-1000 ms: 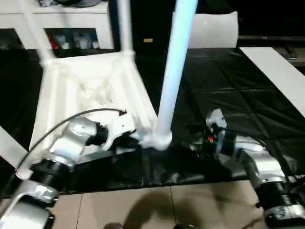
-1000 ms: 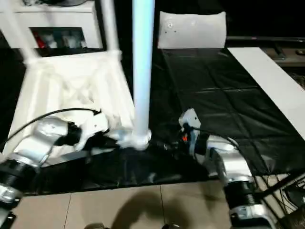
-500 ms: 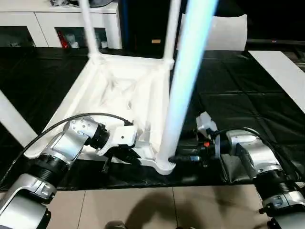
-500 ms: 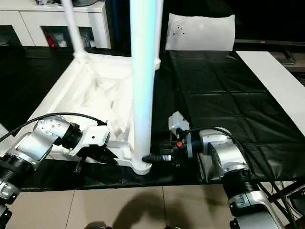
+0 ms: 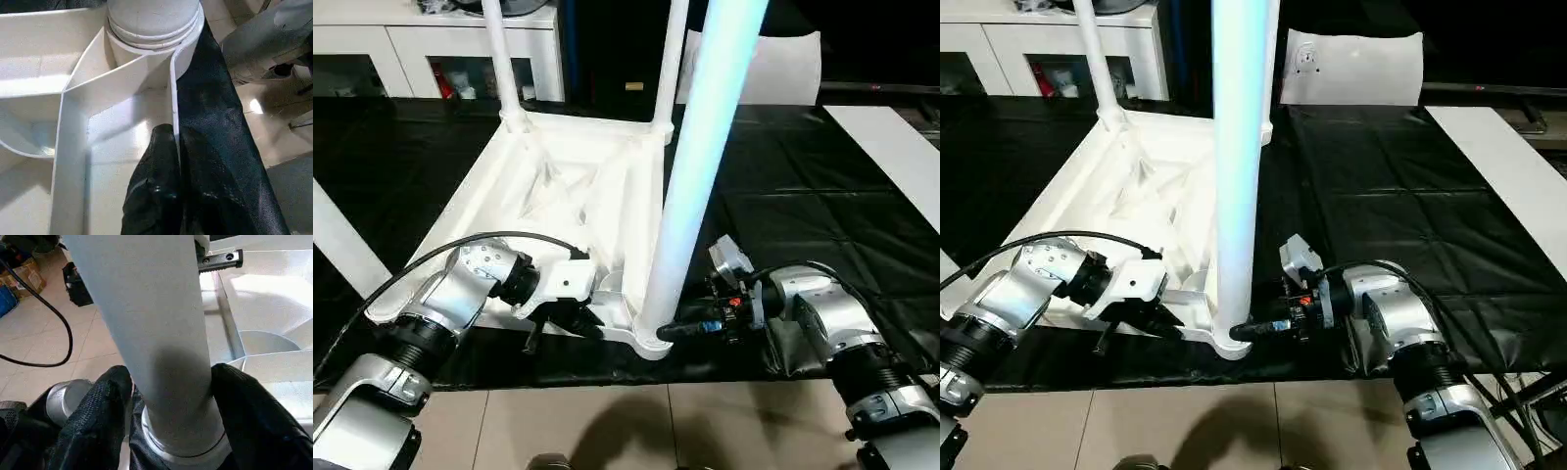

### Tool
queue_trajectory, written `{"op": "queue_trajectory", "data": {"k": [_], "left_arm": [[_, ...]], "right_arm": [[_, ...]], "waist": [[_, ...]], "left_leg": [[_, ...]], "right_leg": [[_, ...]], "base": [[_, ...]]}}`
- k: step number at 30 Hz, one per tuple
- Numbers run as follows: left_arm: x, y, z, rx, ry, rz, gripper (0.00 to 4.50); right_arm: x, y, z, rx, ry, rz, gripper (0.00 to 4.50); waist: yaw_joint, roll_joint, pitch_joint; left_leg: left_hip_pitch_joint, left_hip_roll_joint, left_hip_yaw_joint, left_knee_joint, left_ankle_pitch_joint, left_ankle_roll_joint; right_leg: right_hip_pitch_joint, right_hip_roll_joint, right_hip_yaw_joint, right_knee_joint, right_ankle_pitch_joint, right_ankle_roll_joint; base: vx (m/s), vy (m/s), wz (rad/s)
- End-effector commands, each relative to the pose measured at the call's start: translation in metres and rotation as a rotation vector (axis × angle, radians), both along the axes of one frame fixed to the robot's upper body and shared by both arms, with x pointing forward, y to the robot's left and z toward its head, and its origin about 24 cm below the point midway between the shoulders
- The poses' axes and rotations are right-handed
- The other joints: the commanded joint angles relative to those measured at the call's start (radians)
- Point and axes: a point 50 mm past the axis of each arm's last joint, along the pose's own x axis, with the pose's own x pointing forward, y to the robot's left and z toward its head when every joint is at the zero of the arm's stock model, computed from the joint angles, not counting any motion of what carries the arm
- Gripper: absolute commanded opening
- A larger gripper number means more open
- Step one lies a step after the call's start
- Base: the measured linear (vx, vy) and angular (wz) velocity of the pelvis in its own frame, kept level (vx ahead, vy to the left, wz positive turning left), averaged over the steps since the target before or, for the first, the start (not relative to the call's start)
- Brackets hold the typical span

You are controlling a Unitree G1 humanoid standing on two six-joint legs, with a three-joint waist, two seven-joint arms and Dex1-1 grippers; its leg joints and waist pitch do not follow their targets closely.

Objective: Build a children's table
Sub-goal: Rotate leg to tighten

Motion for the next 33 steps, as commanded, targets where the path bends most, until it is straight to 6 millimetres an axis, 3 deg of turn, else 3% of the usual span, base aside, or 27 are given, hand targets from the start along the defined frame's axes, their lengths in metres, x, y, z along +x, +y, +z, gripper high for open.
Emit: {"op": "queue_trajectory", "data": {"k": [1, 8, 14, 15, 19, 20, 21, 24, 26, 30, 33], "left_arm": [[-0.005, -0.009, -0.005, 0.044, 0.025, -0.101, 0.00], [-0.003, -0.008, -0.006, 0.040, 0.028, -0.056, 0.00], [0.012, -0.011, -0.003, -0.044, 0.007, 0.195, 0.00], [0.014, -0.012, -0.002, -0.058, 0.004, 0.236, 0.00], [0.021, -0.015, -0.002, -0.105, -0.007, 0.377, 0.00], [0.023, -0.018, -0.002, -0.127, -0.009, 0.432, 0.00], [0.026, -0.021, -0.001, -0.152, -0.010, 0.492, 0.00], [0.031, -0.028, -0.001, -0.188, -0.007, 0.617, 0.00], [0.034, -0.032, -0.001, -0.201, -0.020, 0.687, 0.00], [0.040, -0.047, 0.001, -0.247, -0.056, 0.837, 0.00], [0.042, -0.054, 0.001, -0.259, -0.074, 0.894, 0.00]], "right_arm": [[0.001, 0.004, 0.003, 0.006, 0.005, 0.042, 2.37], [-0.002, 0.007, 0.002, 0.033, 0.042, 0.051, 2.01], [-0.004, 0.017, -0.002, 0.103, 0.067, -0.084, 1.98], [-0.004, 0.020, -0.004, 0.105, 0.064, -0.125, 1.98], [-0.001, 0.033, -0.013, 0.098, 0.057, -0.296, 1.97], [0.000, 0.038, -0.015, 0.096, 0.061, -0.354, 1.97], [0.002, 0.044, -0.018, 0.091, 0.072, -0.421, 1.97], [0.007, 0.057, -0.020, 0.087, 0.078, -0.549, 1.97], [0.011, 0.066, -0.021, 0.079, 0.081, -0.627, 1.97], [0.021, 0.088, -0.021, 0.061, 0.086, -0.774, 1.97], [0.025, 0.097, -0.020, 0.044, 0.093, -0.853, 1.97]], "waist": [[-0.008, -0.008, -0.071], [-0.008, -0.009, -0.071], [-0.008, -0.007, -0.066], [-0.010, -0.011, -0.064], [-0.027, -0.009, -0.057], [-0.027, -0.009, -0.057], [-0.046, -0.012, -0.055], [-0.069, -0.011, -0.055], [-0.080, -0.003, -0.055], [-0.099, -0.001, -0.057], [-0.104, -0.003, -0.057]], "left_leg": [[-0.015, 0.018, 0.020, -0.071, -0.095, 0.056], [-0.015, 0.019, 0.021, -0.072, -0.098, 0.053], [-0.013, 0.018, 0.022, -0.074, -0.121, 0.038], [-0.014, 0.014, 0.021, -0.076, -0.146, 0.029], [-0.012, 0.007, 0.017, -0.078, -0.203, 0.013], [-0.012, 0.007, 0.017, -0.078, -0.203, 0.013], [-0.016, 0.002, 0.014, -0.077, -0.224, 0.002], [-0.015, -0.002, 0.010, -0.074, -0.248, 0.006], [-0.016, -0.001, 0.008, -0.076, -0.254, 0.012], [-0.019, 0.003, 0.007, -0.081, -0.243, 0.026], [-0.016, 0.002, 0.010, -0.081, -0.231, 0.033]], "right_leg": [[0.064, -0.047, 0.063, -0.058, -0.306, -0.165], [0.065, -0.046, 0.062, -0.057, -0.311, -0.162], [0.062, -0.047, 0.063, -0.062, -0.357, -0.146], [0.063, -0.049, 0.060, -0.073, -0.418, -0.119], [0.056, -0.048, 0.049, -0.096, -0.551, -0.056], [0.056, -0.048, 0.049, -0.096, -0.551, -0.056], [0.058, -0.044, 0.040, -0.102, -0.589, -0.031], [0.056, -0.045, 0.031, -0.114, -0.616, -0.012], [0.056, -0.044, 0.029, -0.117, -0.603, -0.013], [0.057, -0.041, 0.035, -0.106, -0.513, -0.059], [0.056, -0.041, 0.040, -0.104, -0.486, -0.079]], "base": [[0.000, 0.000, 0.00], [0.000, 0.000, 0.00], [0.000, 0.000, 0.00], [0.000, 0.000, 0.00], [0.000, 0.000, 0.00], [0.000, 0.000, 0.00], [0.000, 0.000, 0.00], [0.000, 0.000, 0.00], [0.000, 0.000, 0.00], [0.000, 0.000, 0.00], [0.000, 0.000, 0.00]]}}
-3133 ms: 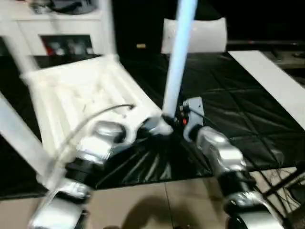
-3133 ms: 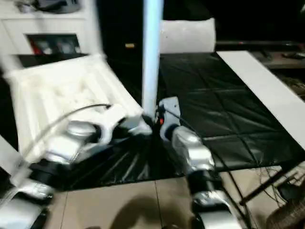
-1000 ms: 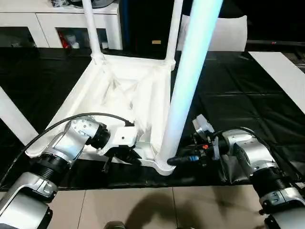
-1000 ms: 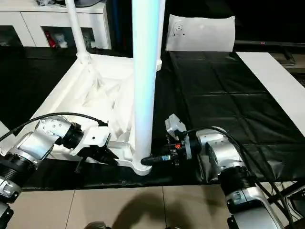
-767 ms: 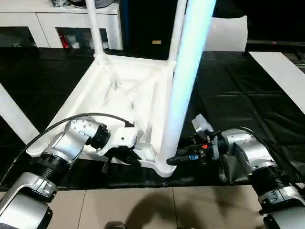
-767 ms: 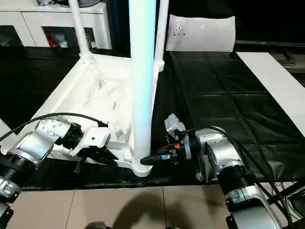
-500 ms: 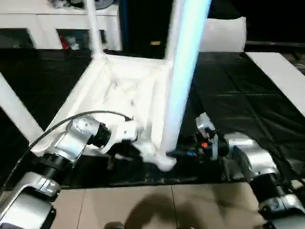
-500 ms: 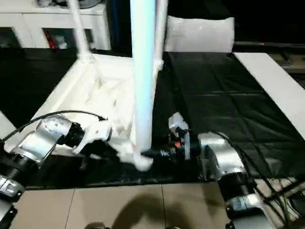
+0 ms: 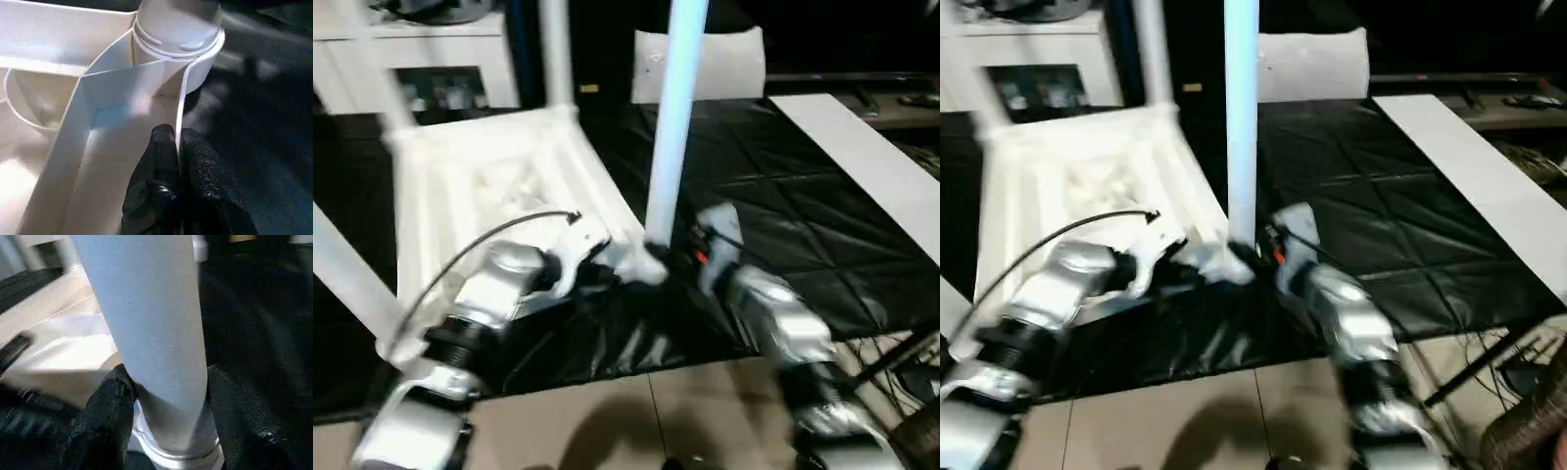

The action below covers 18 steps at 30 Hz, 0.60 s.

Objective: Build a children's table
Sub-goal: Rotate leg to tighten

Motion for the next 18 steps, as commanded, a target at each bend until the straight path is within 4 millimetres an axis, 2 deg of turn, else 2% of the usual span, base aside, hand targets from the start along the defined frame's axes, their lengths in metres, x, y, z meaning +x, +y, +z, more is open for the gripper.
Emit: {"op": "queue_trajectory", "data": {"k": [1, 3, 5, 6, 7, 8, 9, 10, 12, 13, 15, 16, 17, 18], "left_arm": [[0.007, -0.021, 0.014, -0.052, -0.084, 0.064, 0.00], [0.006, -0.025, 0.015, -0.055, -0.094, 0.059, 0.00], [0.005, -0.027, 0.017, -0.056, -0.101, 0.038, 0.00], [0.004, -0.027, 0.017, -0.054, -0.104, 0.023, 0.00], [0.001, -0.027, 0.016, -0.055, -0.102, -0.006, 0.00], [0.000, -0.027, 0.016, -0.056, -0.101, -0.014, 0.00], [-0.002, -0.026, 0.015, -0.056, -0.099, -0.030, 0.00], [-0.002, -0.026, 0.015, -0.056, -0.099, -0.030, 0.00], [-0.003, -0.025, 0.014, -0.052, -0.094, -0.035, 0.00], [-0.006, -0.020, 0.011, -0.040, -0.089, -0.057, 0.00], [-0.007, -0.016, 0.010, -0.031, -0.086, -0.068, 0.00], [-0.010, -0.010, 0.008, -0.016, -0.081, -0.097, 0.00], [-0.010, -0.010, 0.008, -0.016, -0.081, -0.097, 0.00], [-0.012, -0.008, 0.007, -0.003, -0.076, -0.119, 0.00]], "right_arm": [[-0.013, 0.050, -0.011, 0.018, 0.085, 0.134, 1.97], [-0.011, 0.050, -0.013, -0.018, 0.085, 0.085, 1.97], [-0.012, 0.048, -0.012, 0.012, 0.066, 0.107, 1.97], [-0.013, 0.047, -0.012, 0.012, 0.045, 0.122, 2.30], [-0.014, 0.040, -0.011, -0.001, 0.005, 0.133, 2.64], [-0.014, 0.038, -0.011, -0.006, -0.005, 0.133, 2.66], [-0.015, 0.034, -0.012, -0.011, -0.014, 0.142, 2.66], [-0.015, 0.034, -0.012, -0.011, -0.014, 0.142, 2.74], [-0.015, 0.030, -0.012, -0.016, -0.024, 0.146, 3.08], [-0.016, 0.014, -0.011, -0.003, -0.046, 0.146, 3.08], [-0.016, 0.005, -0.010, 0.003, -0.064, 0.146, 3.21], [-0.017, -0.009, -0.007, 0.000, -0.092, 0.163, 3.45], [-0.017, -0.009, -0.007, 0.000, -0.092, 0.163, 3.53], [-0.018, -0.018, -0.006, -0.009, -0.107, 0.183, 3.53]], "waist": [[0.009, -0.003, -0.058], [0.008, -0.001, -0.060], [0.011, -0.001, -0.062], [0.012, 0.000, -0.065], [0.016, 0.000, -0.068], [0.017, -0.001, -0.068], [0.020, 0.004, -0.068], [0.020, 0.002, -0.068], [0.021, 0.003, -0.068], [0.022, 0.002, -0.066], [0.028, 0.002, -0.068], [0.029, 0.008, -0.066], [0.027, 0.005, -0.066], [0.029, 0.004, -0.066]], "left_leg": [[-0.016, 0.000, 0.010, -0.080, -0.218, 0.043], [-0.018, 0.001, 0.012, -0.080, -0.182, 0.046], [-0.018, 0.002, 0.014, -0.079, -0.155, 0.058], [-0.023, 0.002, 0.014, -0.078, -0.129, 0.064], [-0.022, 0.004, 0.016, -0.076, -0.094, 0.073], [-0.023, 0.004, 0.016, -0.076, -0.081, 0.077], [-0.022, 0.003, 0.018, -0.075, -0.070, 0.085], [-0.022, 0.003, 0.017, -0.075, -0.061, 0.094], [-0.021, 0.005, 0.017, -0.076, -0.062, 0.096], [-0.020, 0.005, 0.019, -0.076, -0.071, 0.099], [-0.020, 0.007, 0.018, -0.075, -0.073, 0.107], [-0.021, 0.006, 0.017, -0.076, -0.077, 0.106], [-0.021, 0.006, 0.019, -0.075, -0.084, 0.107], [-0.021, 0.007, 0.018, -0.075, -0.090, 0.108]], "right_leg": [[0.055, -0.043, 0.048, -0.084, -0.454, -0.093], [0.057, -0.043, 0.053, -0.077, -0.405, -0.109], [0.059, -0.042, 0.055, -0.071, -0.359, -0.126], [0.063, -0.043, 0.058, -0.063, -0.317, -0.139], [0.064, -0.043, 0.059, -0.057, -0.257, -0.157], [0.065, -0.042, 0.060, -0.053, -0.232, -0.166], [0.066, -0.041, 0.061, -0.049, -0.194, -0.182], [0.068, -0.039, 0.062, -0.046, -0.170, -0.194], [0.068, -0.039, 0.061, -0.045, -0.166, -0.203], [0.068, -0.040, 0.062, -0.048, -0.175, -0.202], [0.070, -0.041, 0.063, -0.046, -0.171, -0.202], [0.069, -0.040, 0.062, -0.046, -0.173, -0.205], [0.069, -0.039, 0.062, -0.048, -0.175, -0.203], [0.070, -0.039, 0.061, -0.048, -0.180, -0.204]], "base": [[0.000, 0.000, 0.00], [0.000, 0.000, 0.00], [0.000, 0.000, 0.00], [0.000, 0.000, 0.00], [0.000, 0.000, 0.00], [0.000, 0.000, 0.00], [0.000, 0.000, 0.00], [0.000, 0.000, 0.00], [0.000, 0.000, 0.00], [0.000, 0.000, 0.00], [0.000, 0.000, 0.00], [0.000, 0.000, 0.00], [0.000, 0.000, 0.00], [0.000, 0.000, 0.00]]}}
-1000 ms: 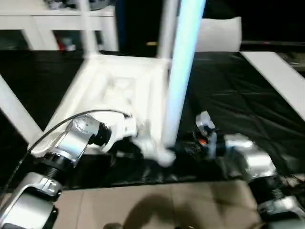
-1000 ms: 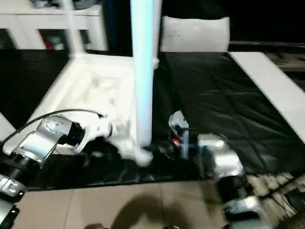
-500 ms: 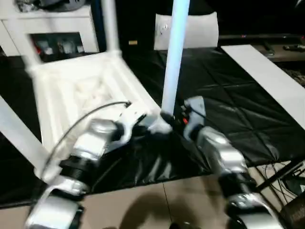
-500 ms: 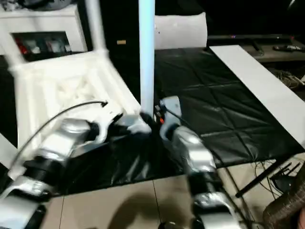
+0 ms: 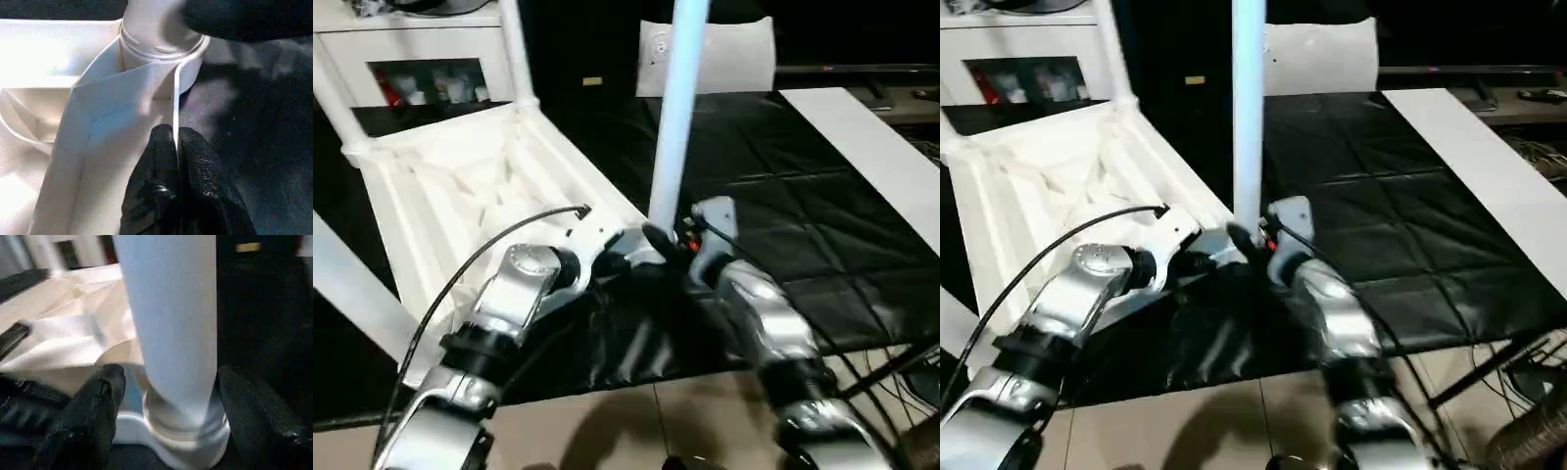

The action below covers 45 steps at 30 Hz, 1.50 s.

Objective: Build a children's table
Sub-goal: Rotate leg to tighten

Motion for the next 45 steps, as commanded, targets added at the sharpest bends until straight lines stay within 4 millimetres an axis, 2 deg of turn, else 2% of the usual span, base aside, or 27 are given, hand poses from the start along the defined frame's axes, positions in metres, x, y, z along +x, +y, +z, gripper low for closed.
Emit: {"op": "queue_trajectory", "data": {"k": [1, 2, 3, 4, 5, 7, 8, 11, 12, 14, 16, 19, 21, 22, 24, 27, 28, 30, 32, 35, 36, 37, 40, 42, 45], "left_arm": [[-0.006, -0.003, 0.001, 0.007, -0.009, -0.103, 0.00], [-0.007, -0.001, 0.000, 0.011, -0.003, -0.111, 0.00], [-0.008, -0.001, 0.000, 0.012, -0.001, -0.113, 0.00], [-0.009, 0.003, -0.001, 0.018, 0.009, -0.134, 0.00], [-0.009, 0.003, -0.001, 0.018, 0.009, -0.134, 0.00], [-0.012, 0.009, -0.002, 0.047, 0.026, -0.212, 0.00], [-0.013, 0.011, -0.003, 0.053, 0.030, -0.223, 0.00], [-0.014, 0.013, -0.002, 0.066, 0.034, -0.263, 0.00], [-0.016, 0.016, -0.002, 0.083, 0.042, -0.312, 0.00], [-0.020, 0.020, -0.001, 0.102, 0.051, -0.400, 0.00], [-0.021, 0.021, -0.001, 0.109, 0.059, -0.432, 0.00], [-0.029, 0.029, 0.002, 0.196, 0.089, -0.637, 0.00], [-0.030, 0.030, 0.002, 0.212, 0.091, -0.673, 0.00], [-0.030, 0.031, 0.003, 0.223, 0.098, -0.707, 0.00], [-0.031, 0.030, 0.004, 0.229, 0.101, -0.734, 0.00], [-0.032, 0.028, 0.007, 0.245, 0.105, -0.808, 0.00], [-0.032, 0.027, 0.007, 0.249, 0.105, -0.832, 0.00], [-0.032, 0.025, 0.008, 0.257, 0.104, -0.860, 0.00], [-0.032, 0.022, 0.008, 0.266, 0.103, -0.887, 0.00], [-0.031, 0.020, 0.007, 0.276, 0.098, -0.901, 0.00], [-0.031, 0.020, 0.006, 0.279, 0.098, -0.904, 0.00], [-0.031, 0.020, 0.006, 0.279, 0.098, -0.904, 0.00], [-0.030, 0.020, 0.006, 0.287, 0.096, -0.911, 0.00], [-0.029, 0.020, 0.006, 0.288, 0.096, -0.914, 0.00], [-0.029, 0.020, 0.004, 0.291, 0.095, -0.917, 0.00]], "right_arm": [[-0.006, -0.006, 0.004, -0.003, -0.030, 0.120, 3.59], [-0.007, -0.012, 0.004, -0.028, -0.042, 0.148, 3.77], [-0.008, -0.014, 0.004, -0.036, -0.045, 0.156, 3.77], [-0.009, -0.025, 0.005, -0.074, -0.054, 0.211, 3.90], [-0.009, -0.025, 0.005, -0.074, -0.054, 0.211, 4.00], [-0.010, -0.041, 0.011, -0.093, -0.047, 0.298, 4.15], [-0.010, -0.043, 0.012, -0.097, -0.047, 0.311, 4.24], [-0.011, -0.047, 0.015, -0.110, -0.050, 0.347, 4.46], [-0.013, -0.048, 0.017, -0.116, -0.044, 0.398, 4.46], [-0.015, -0.049, 0.019, -0.125, -0.037, 0.471, 4.46], [-0.016, -0.049, 0.020, -0.128, -0.032, 0.498, 4.46], [-0.018, -0.045, 0.023, -0.150, -0.025, 0.643, 4.46], [-0.018, -0.045, 0.024, -0.151, -0.022, 0.665, 4.46], [-0.017, -0.043, 0.024, -0.150, -0.016, 0.688, 4.46], [-0.016, -0.042, 0.025, -0.147, -0.011, 0.708, 4.30], [-0.016, -0.037, 0.026, -0.136, 0.004, 0.767, 4.16], [-0.016, -0.036, 0.026, -0.133, 0.009, 0.786, 3.95], [-0.016, -0.033, 0.027, -0.123, 0.017, 0.815, 3.95], [-0.017, -0.029, 0.028, -0.112, 0.027, 0.853, 3.65], [-0.019, -0.026, 0.027, -0.098, 0.043, 0.904, 3.54], [-0.020, -0.025, 0.027, -0.094, 0.051, 0.921, 3.54], [-0.020, -0.025, 0.027, -0.094, 0.051, 0.921, 3.28], [-0.021, -0.022, 0.026, -0.090, 0.062, 0.954, 3.17], [-0.021, -0.021, 0.026, -0.090, 0.064, 0.961, 2.80], [-0.020, -0.017, 0.024, -0.085, 0.077, 0.975, 2.61]], "waist": [[0.008, 0.003, -0.067], [0.006, 0.002, -0.066], [0.007, 0.003, -0.065], [0.010, 0.007, -0.064], [0.010, 0.007, -0.064], [0.011, -0.004, -0.065], [0.014, -0.002, -0.066], [0.017, 0.000, -0.065], [0.020, -0.003, -0.066], [0.024, -0.001, -0.067], [0.031, -0.002, -0.066], [0.047, 0.002, -0.067], [0.053, 0.004, -0.067], [0.055, 0.001, -0.066], [0.067, 0.003, -0.066], [0.075, 0.000, -0.066], [0.076, 0.000, -0.065], [0.077, -0.002, -0.065], [0.077, -0.003, -0.065], [0.078, -0.004, -0.064], [0.078, -0.003, -0.065], [0.078, -0.003, -0.064], [0.081, -0.005, -0.065], [0.081, -0.007, -0.065], [0.082, -0.006, -0.066]], "left_leg": [[-0.020, 0.005, 0.016, -0.058, -0.094, 0.100], [-0.021, 0.006, 0.016, -0.058, -0.095, 0.101], [-0.020, 0.006, 0.018, -0.057, -0.102, 0.101], [-0.019, 0.007, 0.017, -0.057, -0.107, 0.099], [-0.019, 0.007, 0.017, -0.057, -0.107, 0.099], [-0.020, 0.006, 0.018, -0.057, -0.111, 0.103], [-0.020, 0.005, 0.016, -0.056, -0.112, 0.106], [-0.018, 0.007, 0.017, -0.056, -0.109, 0.109], [-0.017, 0.007, 0.016, -0.056, -0.109, 0.110], [-0.016, 0.009, 0.016, -0.055, -0.105, 0.110], [-0.015, 0.011, 0.018, -0.056, -0.099, 0.110], [-0.011, 0.014, 0.019, -0.056, -0.114, 0.102], [-0.009, 0.016, 0.021, -0.056, -0.115, 0.092], [-0.008, 0.017, 0.021, -0.057, -0.120, 0.087], [-0.006, 0.019, 0.021, -0.059, -0.133, 0.068], [-0.008, 0.016, 0.021, -0.059, -0.151, 0.056], [-0.009, 0.016, 0.021, -0.059, -0.157, 0.054], [-0.010, 0.015, 0.020, -0.058, -0.156, 0.053], [-0.012, 0.014, 0.020, -0.058, -0.152, 0.052], [-0.012, 0.014, 0.020, -0.057, -0.155, 0.047], [-0.012, 0.016, 0.020, -0.057, -0.154, 0.047], [-0.012, 0.016, 0.019, -0.058, -0.154, 0.047], [-0.012, 0.016, 0.020, -0.057, -0.151, 0.046], [-0.013, 0.016, 0.019, -0.058, -0.149, 0.044], [-0.012, 0.016, 0.020, -0.057, -0.150, 0.042]], "right_leg": [[0.080, -0.040, 0.060, -0.050, -0.188, -0.197], [0.081, -0.041, 0.061, -0.050, -0.188, -0.196], [0.078, -0.040, 0.061, -0.052, -0.197, -0.198], [0.077, -0.041, 0.060, -0.052, -0.210, -0.198], [0.077, -0.041, 0.060, -0.052, -0.210, -0.198], [0.079, -0.040, 0.060, -0.055, -0.223, -0.196], [0.080, -0.040, 0.059, -0.053, -0.227, -0.196], [0.076, -0.041, 0.060, -0.053, -0.233, -0.199], [0.076, -0.040, 0.059, -0.052, -0.240, -0.198], [0.075, -0.041, 0.059, -0.051, -0.235, -0.200], [0.074, -0.040, 0.062, -0.049, -0.227, -0.200], [0.070, -0.040, 0.060, -0.046, -0.231, -0.204], [0.069, -0.042, 0.063, -0.045, -0.225, -0.207], [0.068, -0.042, 0.064, -0.044, -0.229, -0.207], [0.067, -0.044, 0.065, -0.044, -0.246, -0.205], [0.068, -0.044, 0.065, -0.045, -0.267, -0.195], [0.069, -0.046, 0.066, -0.046, -0.284, -0.187], [0.069, -0.047, 0.066, -0.048, -0.305, -0.176], [0.069, -0.045, 0.065, -0.049, -0.319, -0.170], [0.068, -0.047, 0.064, -0.052, -0.348, -0.155], [0.067, -0.047, 0.065, -0.051, -0.347, -0.155], [0.067, -0.046, 0.064, -0.051, -0.346, -0.154], [0.067, -0.046, 0.064, -0.050, -0.339, -0.156], [0.067, -0.046, 0.064, -0.050, -0.343, -0.153], [0.066, -0.048, 0.064, -0.051, -0.351, -0.152]], "base": [[0.000, 0.000, 0.00], [0.000, 0.000, 0.00], [0.000, 0.000, 0.00], [0.000, 0.000, 0.00], [0.000, 0.000, 0.00], [0.000, 0.000, 0.00], [0.000, 0.000, 0.00], [0.000, 0.000, 0.00], [0.000, 0.000, 0.00], [0.000, 0.000, 0.00], [0.000, 0.000, 0.00], [0.000, 0.000, 0.00], [0.000, 0.000, 0.00], [0.000, 0.000, 0.00], [0.000, 0.000, 0.00], [0.000, 0.000, 0.00], [0.000, 0.000, 0.00], [0.000, 0.000, 0.00], [0.000, 0.000, 0.00], [0.000, 0.000, 0.00], [0.000, 0.000, 0.00], [0.000, 0.000, 0.00], [0.000, 0.000, 0.00], [0.000, 0.000, 0.00], [0.000, 0.000, 0.00]]}}
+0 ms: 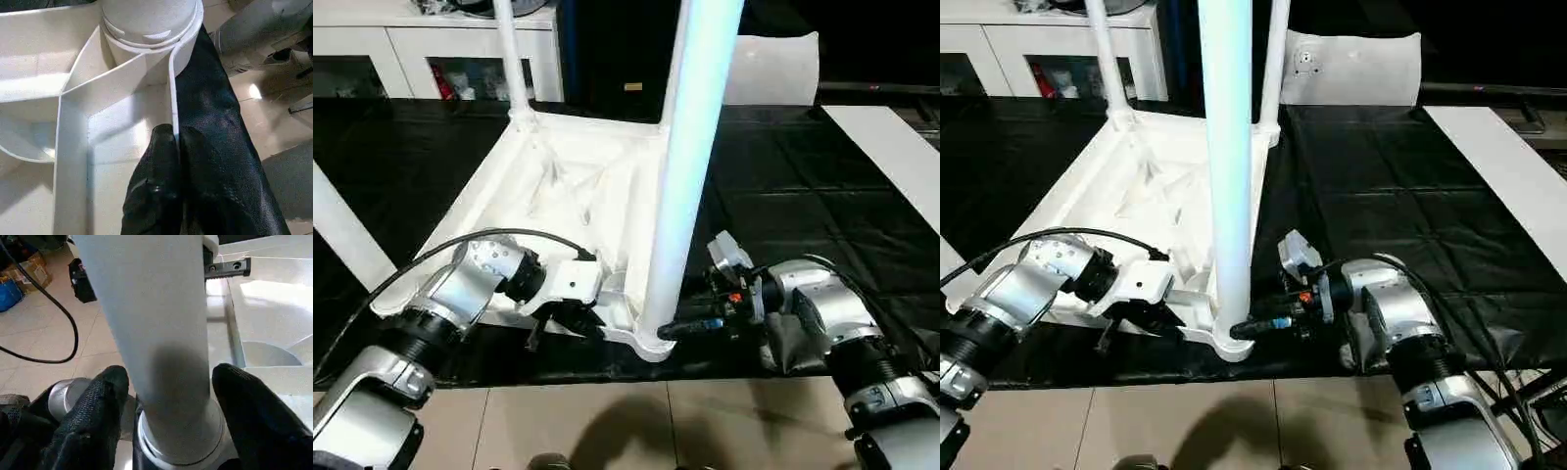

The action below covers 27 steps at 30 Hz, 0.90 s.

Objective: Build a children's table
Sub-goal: Rotate leg to tighten

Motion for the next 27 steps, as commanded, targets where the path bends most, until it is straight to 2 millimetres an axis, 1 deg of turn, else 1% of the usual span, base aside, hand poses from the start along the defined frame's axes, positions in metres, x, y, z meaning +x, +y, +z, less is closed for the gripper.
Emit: {"op": "queue_trajectory", "data": {"k": [1, 2, 3, 7, 10, 12, 15, 16, 17, 18, 19, 20, 21, 22, 23, 24, 25, 26, 27], "left_arm": [[-0.006, -0.010, -0.007, 0.047, 0.023, -0.099, 0.00], [-0.006, -0.009, -0.007, 0.048, 0.022, -0.099, 0.00], [-0.006, -0.009, -0.007, 0.049, 0.022, -0.098, 0.00], [-0.005, -0.007, -0.009, 0.054, 0.020, -0.080, 0.00], [-0.003, -0.006, -0.011, 0.054, 0.022, -0.033, 0.00], [-0.002, -0.005, -0.012, 0.047, 0.023, 0.001, 0.00], [0.004, -0.006, -0.012, -0.003, 0.029, 0.122, 0.00], [0.006, -0.007, -0.012, -0.020, 0.028, 0.158, 0.00], [0.010, -0.009, -0.011, -0.048, 0.025, 0.224, 0.00], [0.011, -0.009, -0.010, -0.058, 0.022, 0.249, 0.00], [0.016, -0.013, -0.010, -0.094, 0.016, 0.327, 0.00], [0.017, -0.014, -0.009, -0.107, 0.016, 0.353, 0.00], [0.018, -0.015, -0.009, -0.112, 0.015, 0.365, 0.00], [0.021, -0.018, -0.009, -0.136, 0.010, 0.428, 0.00], [0.024, -0.022, -0.008, -0.162, 0.010, 0.483, 0.00], [0.024, -0.022, -0.008, -0.162, 0.010, 0.483, 0.00], [0.028, -0.027, -0.007, -0.195, 0.008, 0.557, 0.00], [0.030, -0.029, -0.006, -0.207, 0.005, 0.590, 0.00], [0.032, -0.032, -0.005, -0.221, -0.001, 0.642, 0.00]], "right_arm": [[0.001, 0.004, 0.001, -0.005, 0.006, 0.035, 2.48], [0.001, 0.005, 0.001, -0.006, 0.010, 0.037, 2.48], [0.001, 0.006, 0.000, -0.006, 0.015, 0.038, 2.34], [0.000, 0.009, -0.001, 0.002, 0.037, 0.043, 2.09], [-0.003, 0.009, -0.002, 0.013, 0.057, 0.050, 2.06], [-0.005, 0.009, -0.003, 0.024, 0.068, 0.047, 2.05], [-0.009, 0.010, -0.004, 0.082, 0.104, -0.008, 2.04], [-0.010, 0.011, -0.005, 0.100, 0.108, -0.033, 2.04], [-0.011, 0.013, -0.007, 0.115, 0.115, -0.092, 2.04], [-0.011, 0.013, -0.008, 0.118, 0.114, -0.115, 2.04], [-0.013, 0.018, -0.013, 0.131, 0.108, -0.183, 2.04], [-0.013, 0.019, -0.014, 0.134, 0.106, -0.206, 2.04], [-0.013, 0.020, -0.015, 0.133, 0.104, -0.220, 2.04], [-0.012, 0.025, -0.020, 0.124, 0.092, -0.293, 2.04], [-0.011, 0.030, -0.024, 0.119, 0.093, -0.357, 2.04], [-0.011, 0.030, -0.024, 0.119, 0.093, -0.357, 2.04], [-0.010, 0.037, -0.030, 0.108, 0.093, -0.438, 2.04], [-0.008, 0.041, -0.031, 0.104, 0.093, -0.476, 2.04], [-0.006, 0.047, -0.033, 0.098, 0.093, -0.536, 2.04]], "waist": [[-0.009, -0.005, -0.066], [-0.009, -0.004, -0.067], [-0.008, -0.005, -0.067], [-0.008, -0.005, -0.067], [-0.008, -0.005, -0.067], [-0.007, -0.005, -0.068], [-0.003, -0.006, -0.068], [0.000, -0.004, -0.066], [0.000, -0.004, -0.065], [0.003, -0.005, -0.063], [0.001, -0.006, -0.063], [0.000, -0.006, -0.061], [-0.005, -0.007, -0.059], [-0.013, -0.009, -0.057], [-0.018, -0.008, -0.055], [-0.023, -0.008, -0.055], [-0.029, -0.008, -0.054], [-0.044, -0.006, -0.051], [-0.059, -0.003, -0.051]], "left_leg": [[-0.014, 0.014, 0.018, -0.072, -0.147, 0.048], [-0.014, 0.014, 0.018, -0.072, -0.145, 0.048], [-0.014, 0.014, 0.019, -0.072, -0.142, 0.047], [-0.014, 0.015, 0.018, -0.072, -0.141, 0.046], [-0.013, 0.014, 0.019, -0.073, -0.145, 0.042], [-0.012, 0.015, 0.019, -0.073, -0.145, 0.041], [-0.010, 0.015, 0.020, -0.073, -0.142, 0.041], [-0.007, 0.015, 0.021, -0.073, -0.159, 0.039], [-0.007, 0.014, 0.021, -0.073, -0.164, 0.037], [-0.001, 0.013, 0.021, -0.074, -0.177, 0.032], [-0.002, 0.011, 0.020, -0.075, -0.193, 0.024], [-0.002, 0.008, 0.020, -0.075, -0.206, 0.022], [-0.004, 0.004, 0.017, -0.076, -0.230, 0.018], [-0.006, -0.001, 0.015, -0.074, -0.248, 0.014], [-0.005, -0.002, 0.015, -0.073, -0.259, 0.012], [-0.004, -0.004, 0.015, -0.072, -0.264, 0.009], [-0.002, -0.007, 0.012, -0.069, -0.280, 0.007], [-0.001, -0.008, 0.009, -0.068, -0.307, 0.009], [0.000, -0.008, 0.007, -0.066, -0.325, 0.010]], "right_leg": [[0.065, -0.046, 0.062, -0.066, -0.350, -0.156], [0.065, -0.046, 0.062, -0.065, -0.346, -0.157], [0.065, -0.045, 0.063, -0.065, -0.338, -0.160], [0.066, -0.045, 0.062, -0.062, -0.330, -0.160], [0.066, -0.045, 0.062, -0.066, -0.352, -0.150], [0.065, -0.046, 0.062, -0.066, -0.353, -0.150], [0.065, -0.045, 0.063, -0.067, -0.350, -0.148], [0.062, -0.046, 0.062, -0.071, -0.376, -0.141], [0.063, -0.045, 0.063, -0.075, -0.388, -0.135], [0.058, -0.046, 0.062, -0.079, -0.416, -0.127], [0.059, -0.048, 0.060, -0.084, -0.452, -0.111], [0.058, -0.048, 0.058, -0.089, -0.480, -0.101], [0.060, -0.048, 0.051, -0.097, -0.538, -0.075], [0.058, -0.048, 0.045, -0.106, -0.587, -0.045], [0.057, -0.047, 0.041, -0.112, -0.613, -0.030], [0.056, -0.047, 0.037, -0.117, -0.630, -0.017], [0.054, -0.049, 0.027, -0.127, -0.667, 0.006], [0.054, -0.047, 0.014, -0.139, -0.686, 0.024], [0.057, -0.044, 0.000, -0.150, -0.687, 0.037]], "base": [[0.000, 0.000, 0.00], [0.000, 0.000, 0.00], [0.000, 0.000, 0.00], [0.000, 0.000, 0.00], [0.000, 0.000, 0.00], [0.000, 0.000, 0.00], [0.000, 0.000, 0.00], [0.000, 0.000, 0.00], [0.000, 0.000, 0.00], [0.000, 0.000, 0.00], [0.000, 0.000, 0.00], [0.000, 0.000, 0.00], [0.000, 0.000, 0.00], [0.000, 0.000, 0.00], [0.000, 0.000, 0.00], [0.000, 0.000, 0.00], [0.000, 0.000, 0.00], [0.000, 0.000, 0.00], [0.000, 0.000, 0.00]]}}
